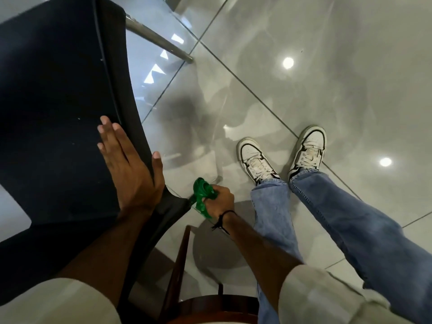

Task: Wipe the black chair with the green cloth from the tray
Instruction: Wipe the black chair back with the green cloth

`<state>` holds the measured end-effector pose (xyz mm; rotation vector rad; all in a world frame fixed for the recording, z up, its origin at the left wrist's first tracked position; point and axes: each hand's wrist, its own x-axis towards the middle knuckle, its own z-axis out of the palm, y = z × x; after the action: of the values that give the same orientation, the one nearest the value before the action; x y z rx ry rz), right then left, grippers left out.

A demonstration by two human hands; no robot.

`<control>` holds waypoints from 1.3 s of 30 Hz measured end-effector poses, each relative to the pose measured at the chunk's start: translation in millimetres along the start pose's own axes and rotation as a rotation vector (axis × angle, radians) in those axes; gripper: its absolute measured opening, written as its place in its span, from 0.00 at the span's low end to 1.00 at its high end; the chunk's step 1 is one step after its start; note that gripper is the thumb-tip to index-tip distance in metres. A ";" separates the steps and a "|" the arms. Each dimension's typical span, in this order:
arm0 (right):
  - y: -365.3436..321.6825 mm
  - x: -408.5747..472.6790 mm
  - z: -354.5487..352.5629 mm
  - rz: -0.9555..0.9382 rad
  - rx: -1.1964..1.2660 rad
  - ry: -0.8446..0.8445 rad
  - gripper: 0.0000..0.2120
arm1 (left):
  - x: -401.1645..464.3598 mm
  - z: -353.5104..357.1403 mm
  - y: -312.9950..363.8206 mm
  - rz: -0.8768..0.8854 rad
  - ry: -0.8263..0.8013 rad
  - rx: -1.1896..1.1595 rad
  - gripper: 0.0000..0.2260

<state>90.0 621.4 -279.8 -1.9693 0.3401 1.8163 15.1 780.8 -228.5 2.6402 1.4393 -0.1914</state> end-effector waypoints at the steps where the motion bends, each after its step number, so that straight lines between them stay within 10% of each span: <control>1: -0.8 -0.1 -0.2 -0.007 -0.009 -0.002 0.17 | 0.0 0.3 -0.1 0.001 0.004 0.005 0.38; 39: 9.3 0.6 2.1 -0.050 -0.022 -0.042 0.18 | -0.6 8.1 -1.7 -0.023 0.065 0.063 0.36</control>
<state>83.9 614.3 -281.8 -1.9336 0.2568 1.8348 12.9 779.7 -236.4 2.7053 1.5078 -0.1579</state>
